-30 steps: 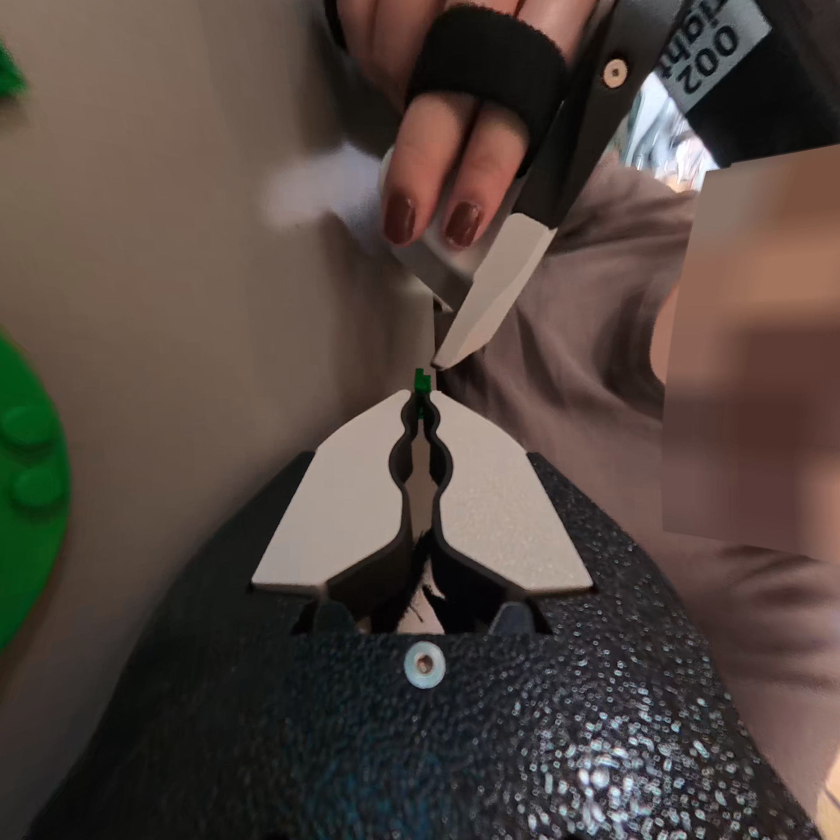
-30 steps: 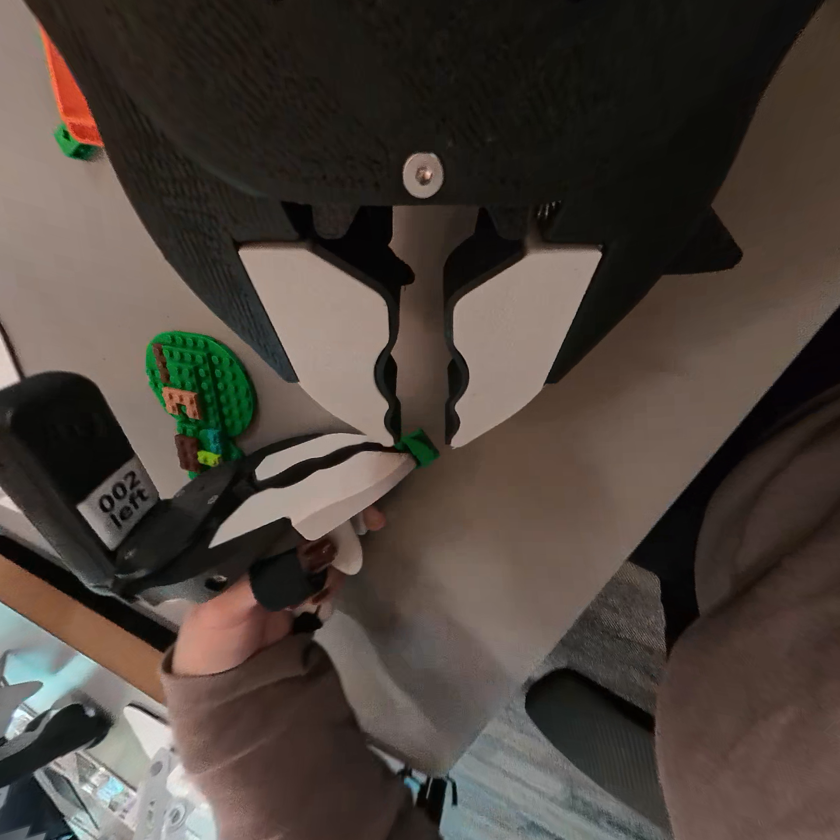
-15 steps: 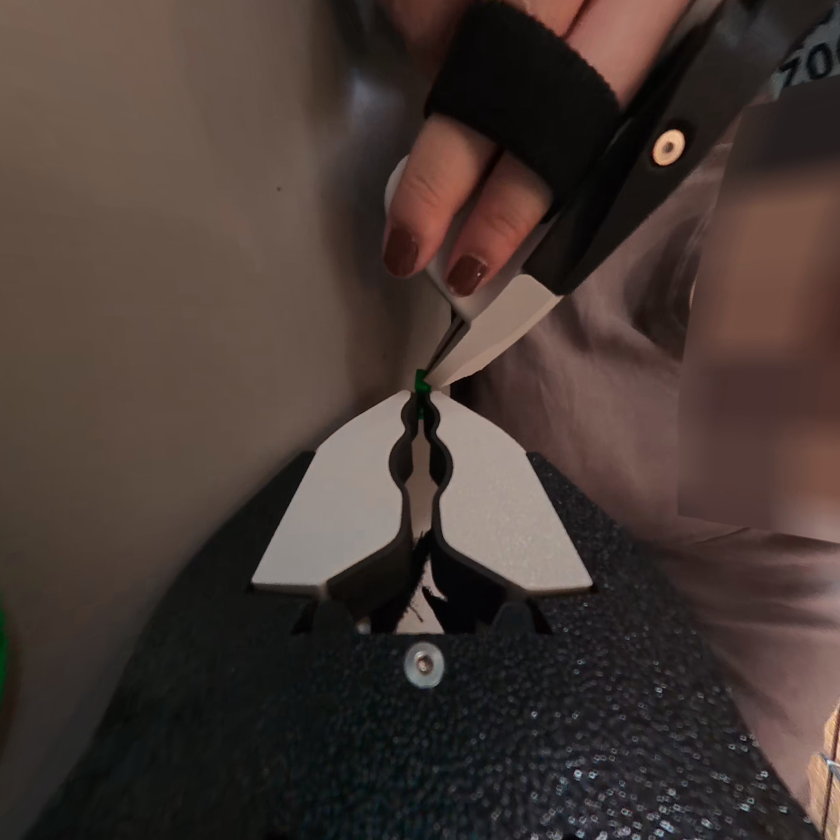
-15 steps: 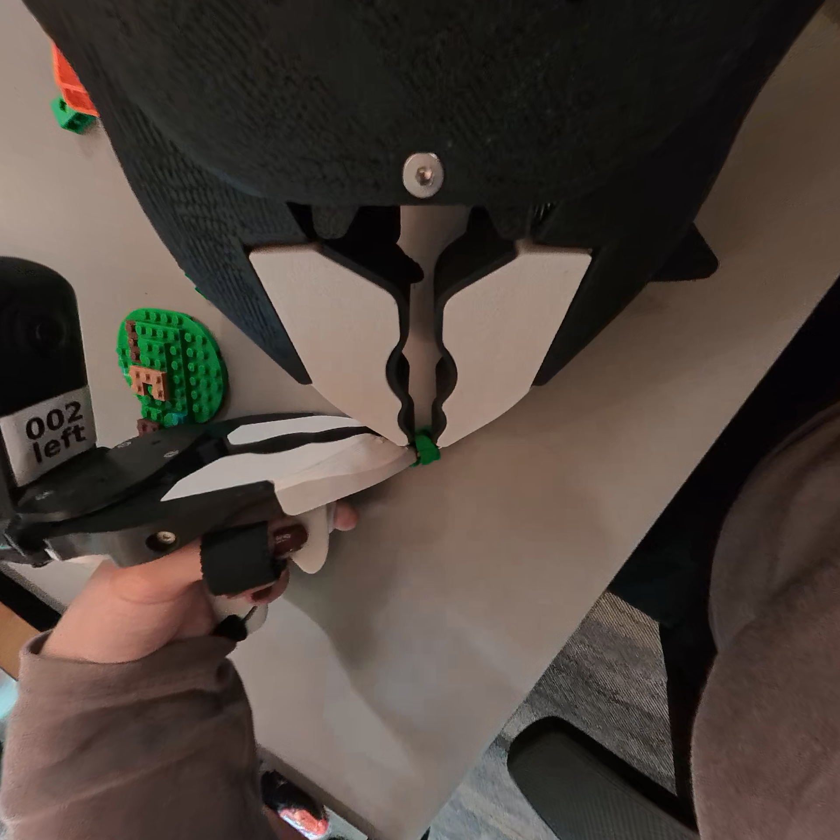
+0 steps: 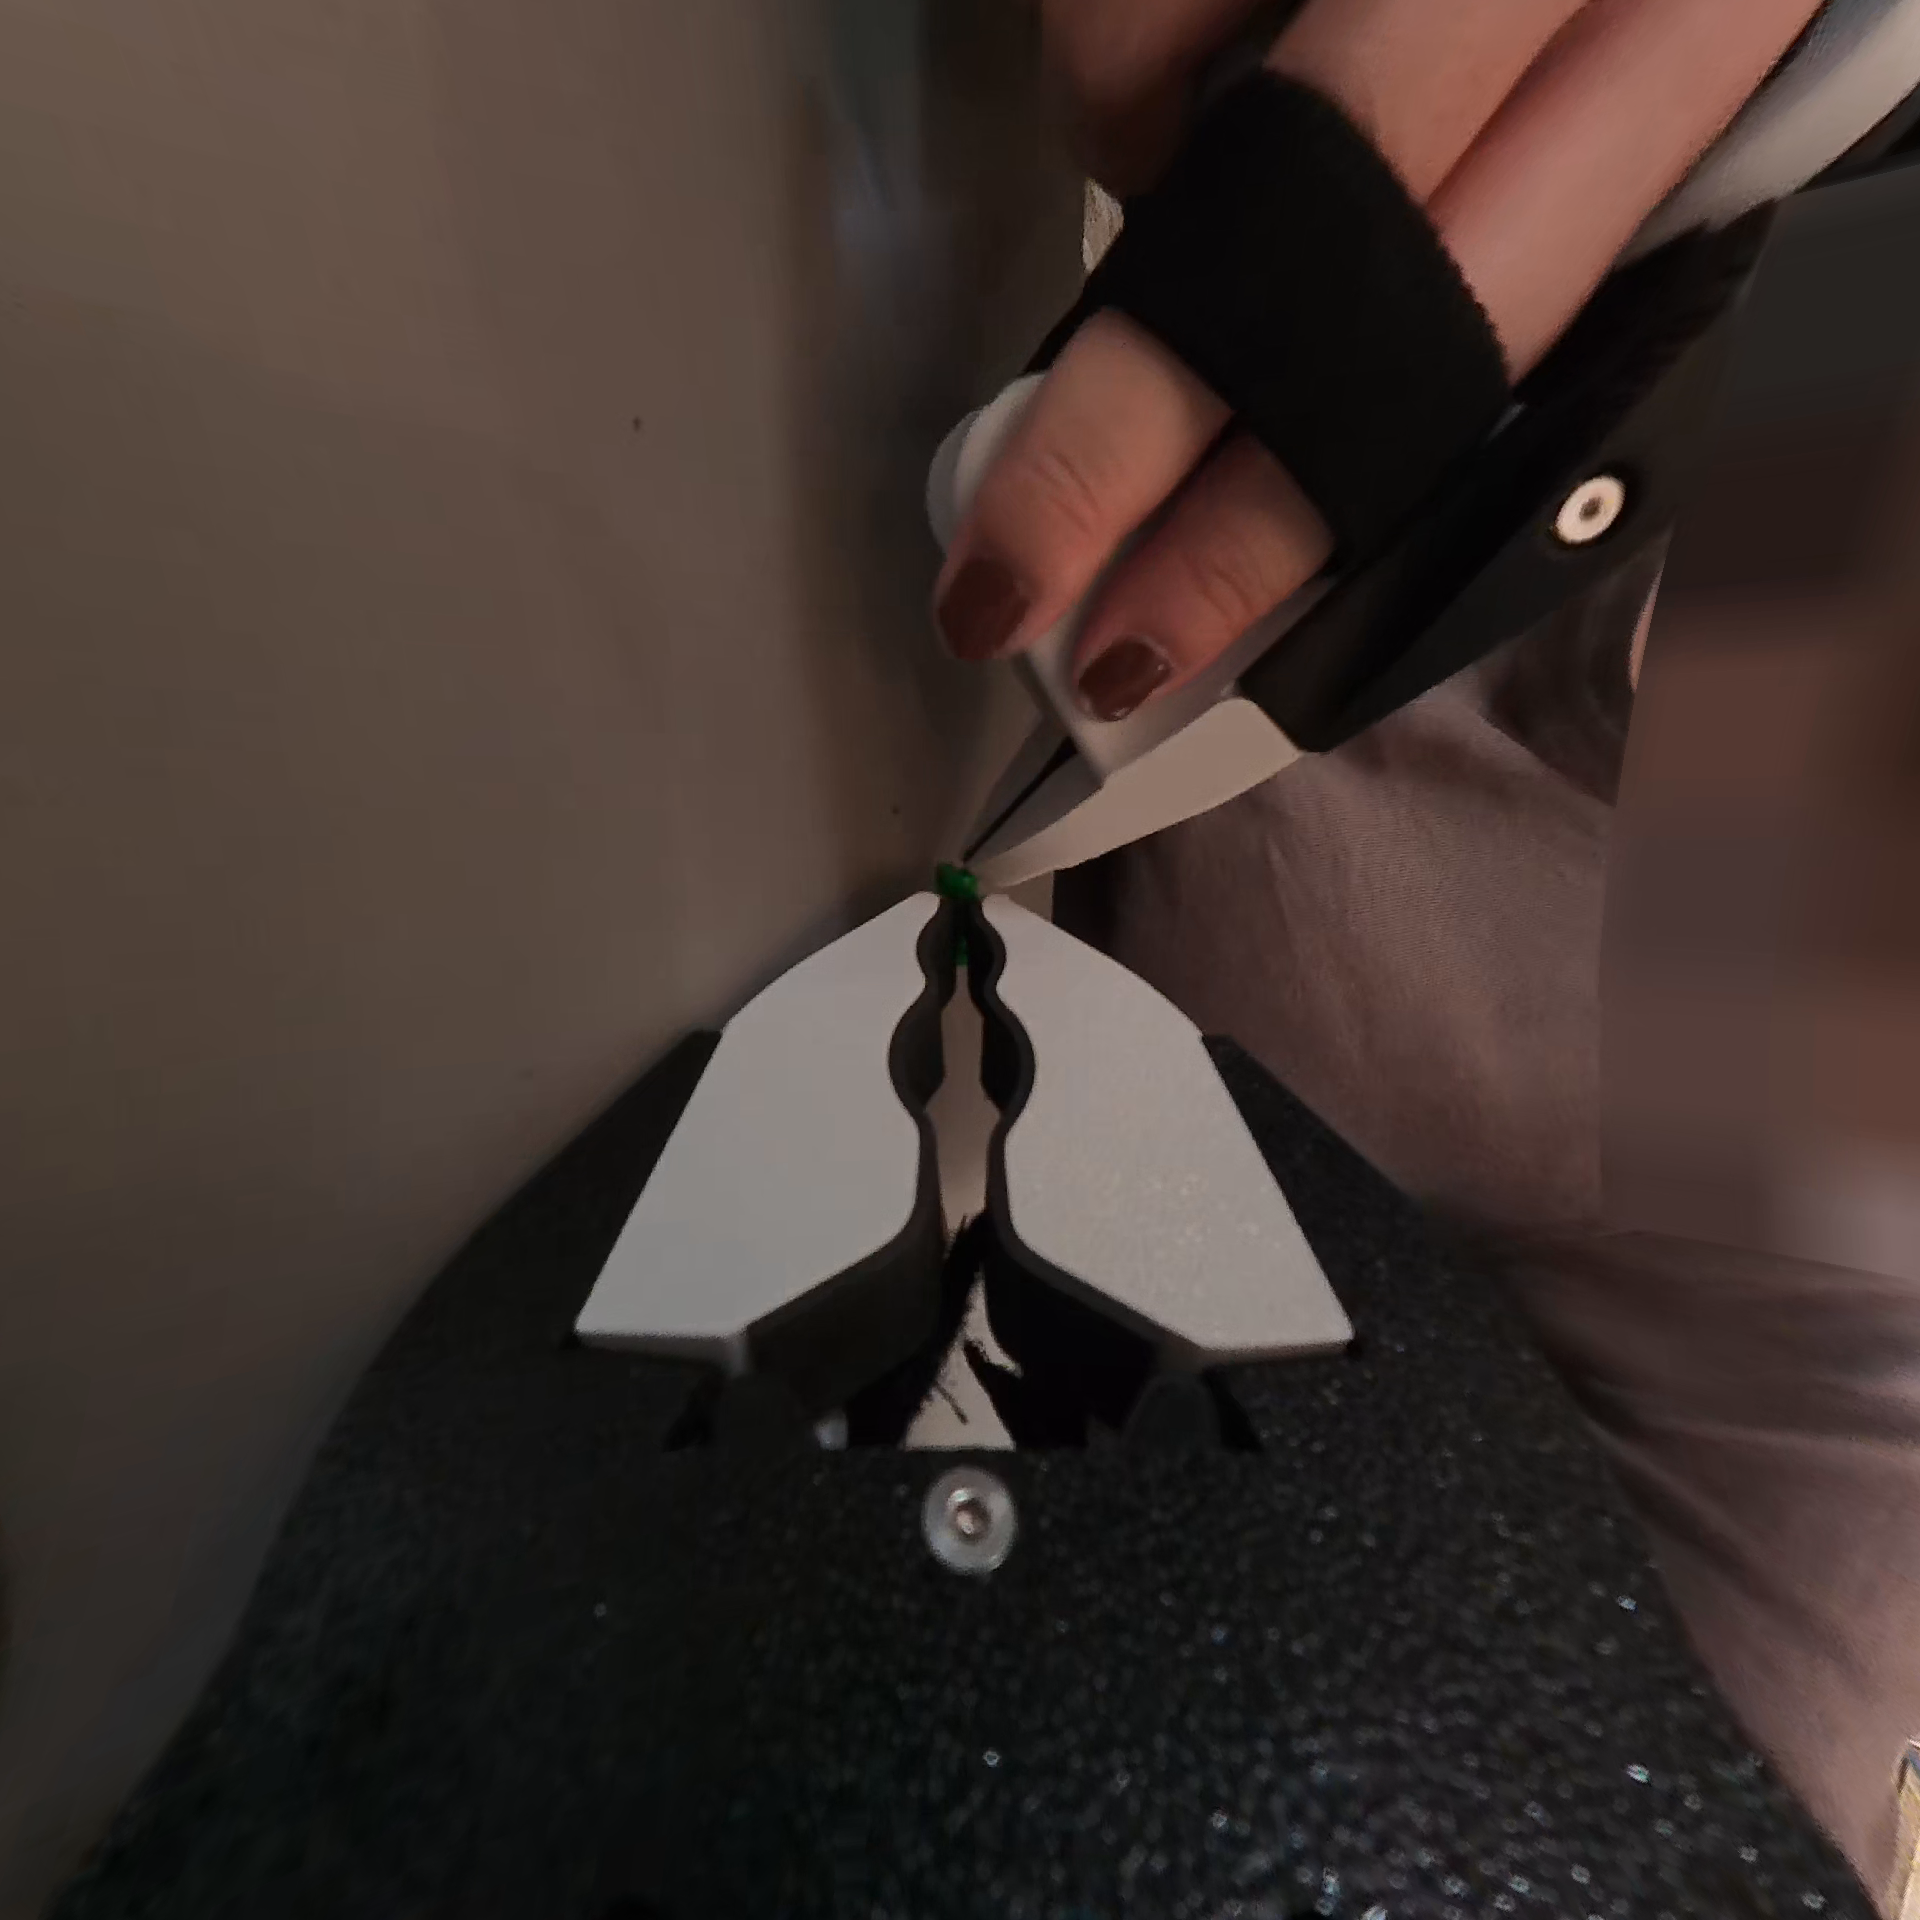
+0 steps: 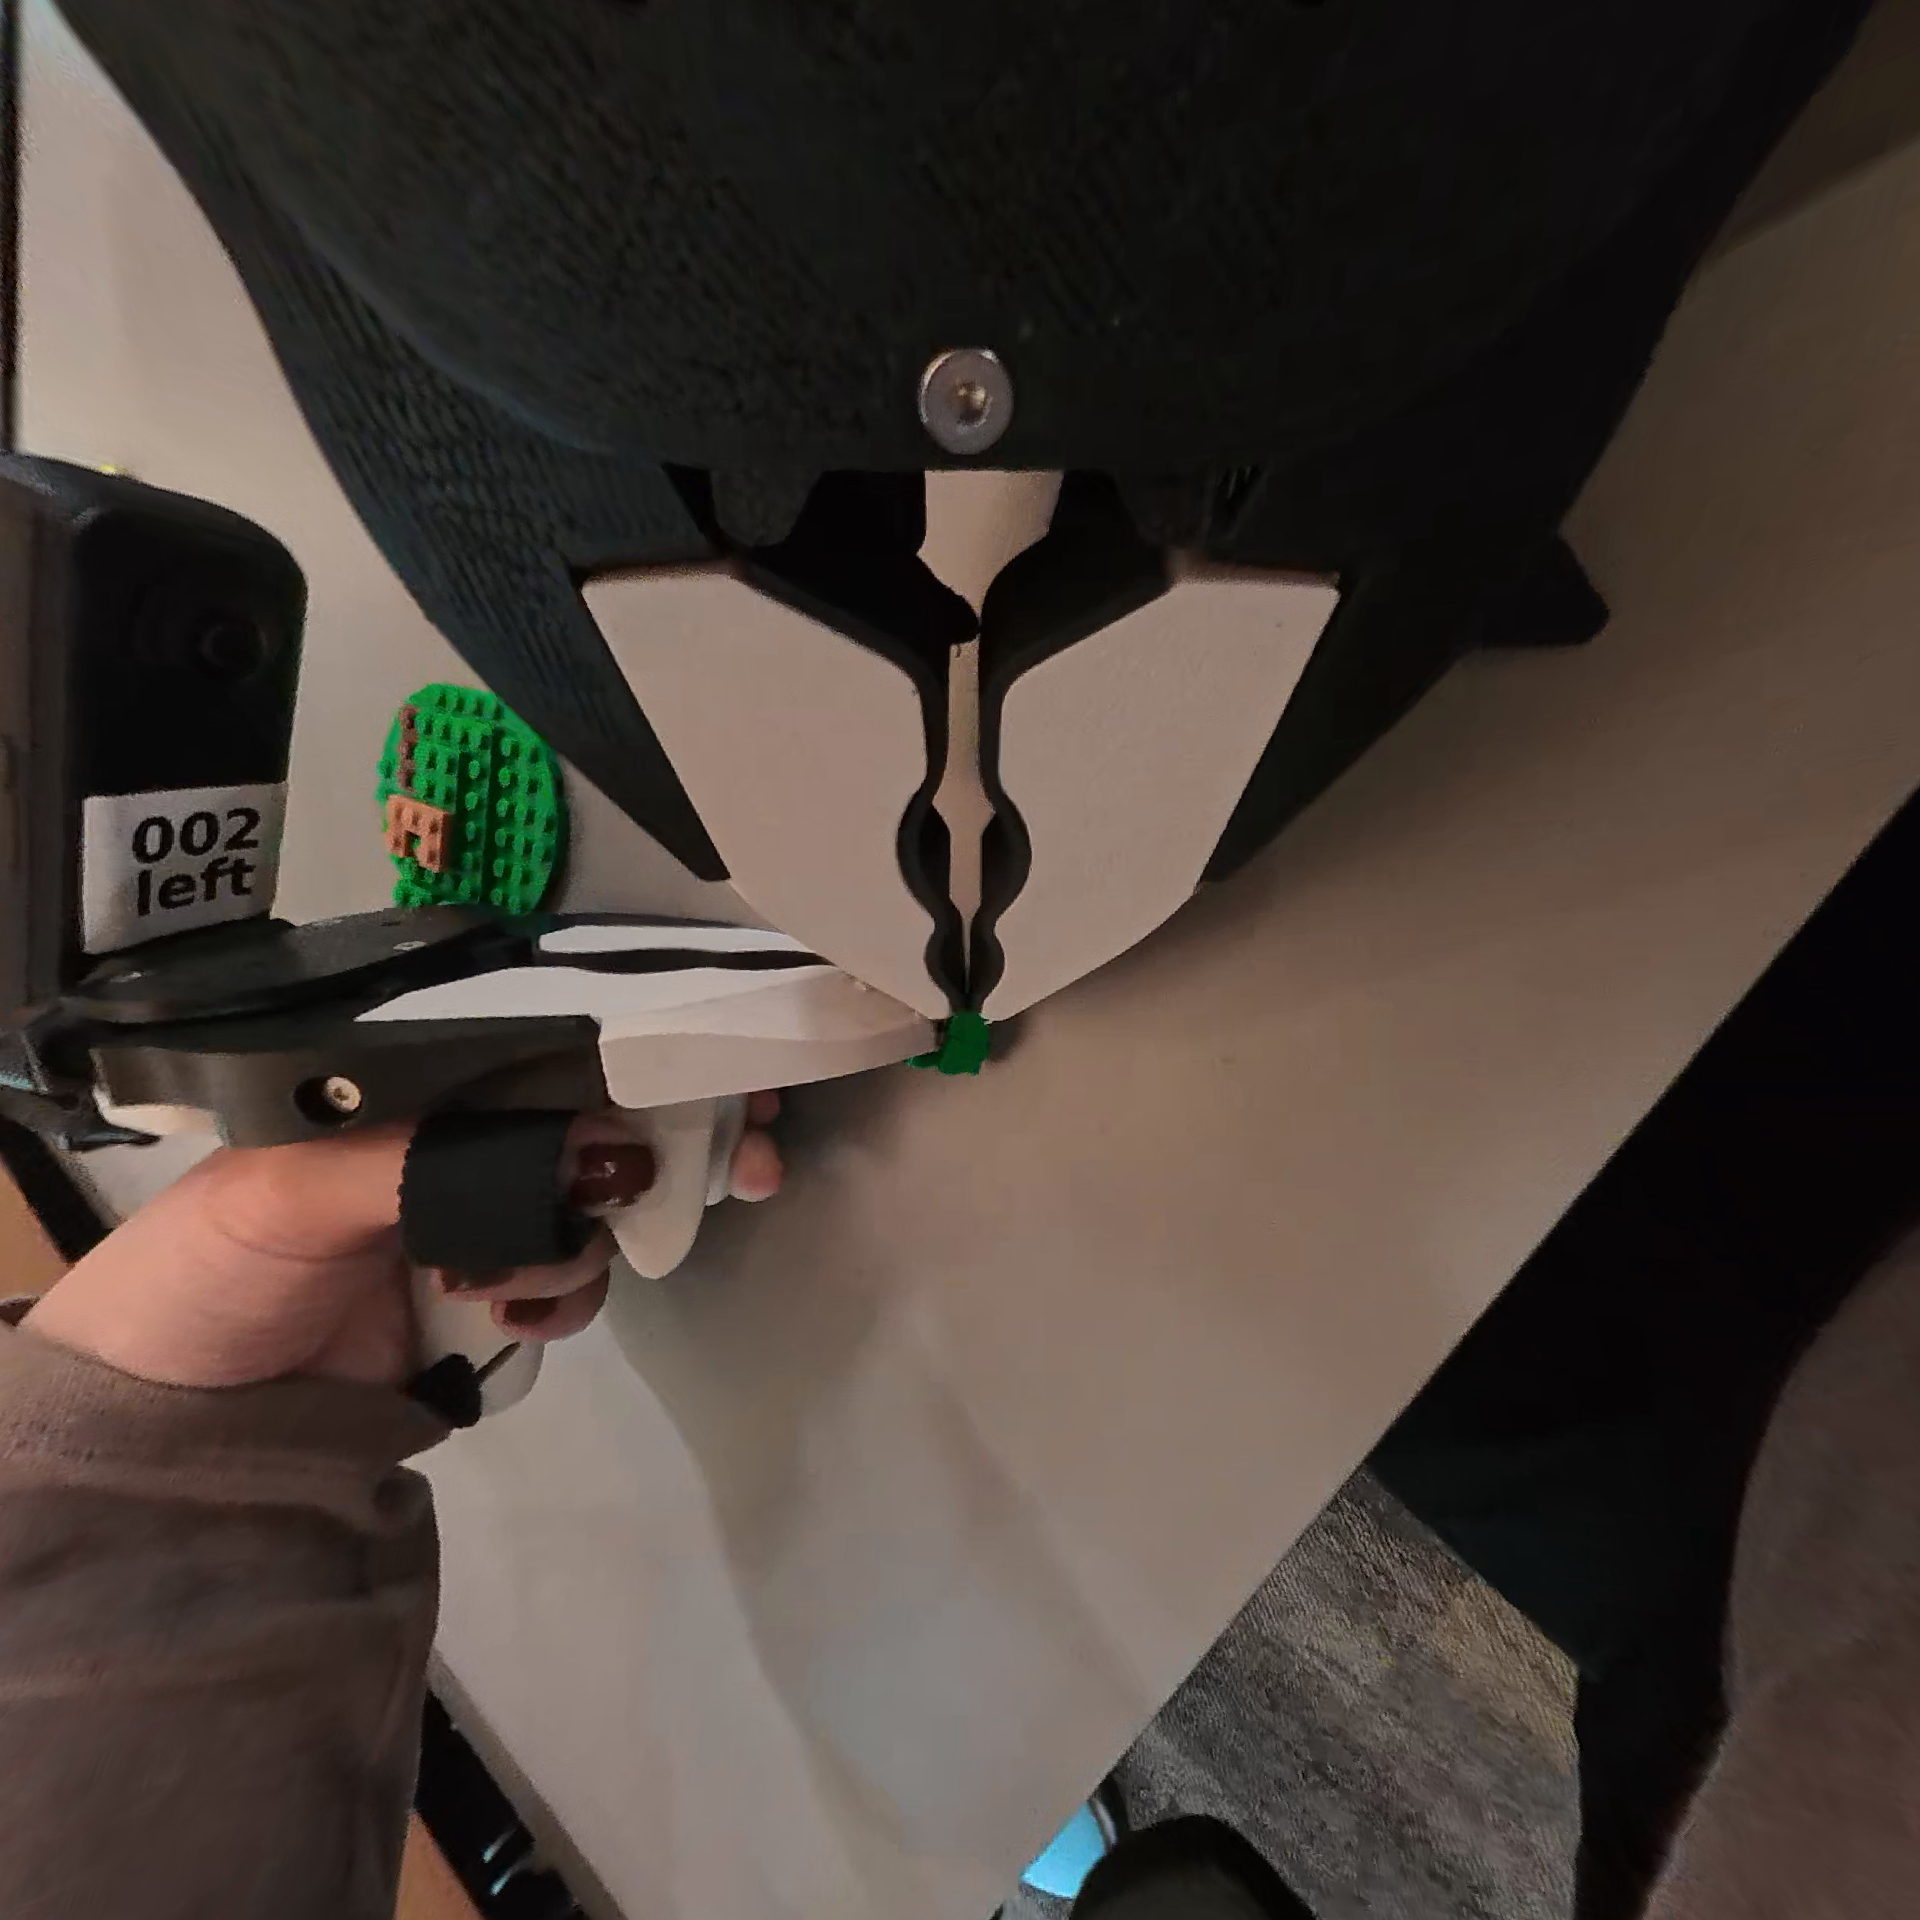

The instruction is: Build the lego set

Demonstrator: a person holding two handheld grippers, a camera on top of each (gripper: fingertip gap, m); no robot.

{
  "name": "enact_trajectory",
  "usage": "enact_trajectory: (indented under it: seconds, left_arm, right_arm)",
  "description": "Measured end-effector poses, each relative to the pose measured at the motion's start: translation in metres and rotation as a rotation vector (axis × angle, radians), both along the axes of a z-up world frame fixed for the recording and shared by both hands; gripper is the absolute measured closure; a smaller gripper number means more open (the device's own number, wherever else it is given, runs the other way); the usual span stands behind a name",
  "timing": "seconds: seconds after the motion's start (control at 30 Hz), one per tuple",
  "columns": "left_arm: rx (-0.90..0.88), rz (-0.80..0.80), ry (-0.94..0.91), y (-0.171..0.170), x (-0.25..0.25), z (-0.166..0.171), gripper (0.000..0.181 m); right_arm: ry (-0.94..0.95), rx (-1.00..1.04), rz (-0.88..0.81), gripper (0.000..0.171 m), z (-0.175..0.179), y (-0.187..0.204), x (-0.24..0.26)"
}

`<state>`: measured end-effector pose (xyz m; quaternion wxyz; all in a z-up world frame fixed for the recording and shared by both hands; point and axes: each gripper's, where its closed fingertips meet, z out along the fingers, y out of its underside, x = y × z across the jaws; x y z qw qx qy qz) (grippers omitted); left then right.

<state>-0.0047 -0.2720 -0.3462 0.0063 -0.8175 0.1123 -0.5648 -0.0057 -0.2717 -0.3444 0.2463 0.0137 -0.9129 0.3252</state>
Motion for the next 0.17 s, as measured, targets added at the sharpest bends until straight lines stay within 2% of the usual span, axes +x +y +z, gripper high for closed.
enact_trajectory:
  seconds: [0.03,0.17]
  left_arm:
    - [0.0,0.005,0.0,0.0004,0.0001,0.0,0.18]
    - [0.008,0.026,-0.002,0.0023,0.0006,0.0002,0.18]
  right_arm:
    - [-0.017,-0.015,-0.014,0.171,0.0005,0.0006,-0.0002]
    - [-0.031,-0.046,-0.063,0.165,0.0019,0.0028,-0.0017]
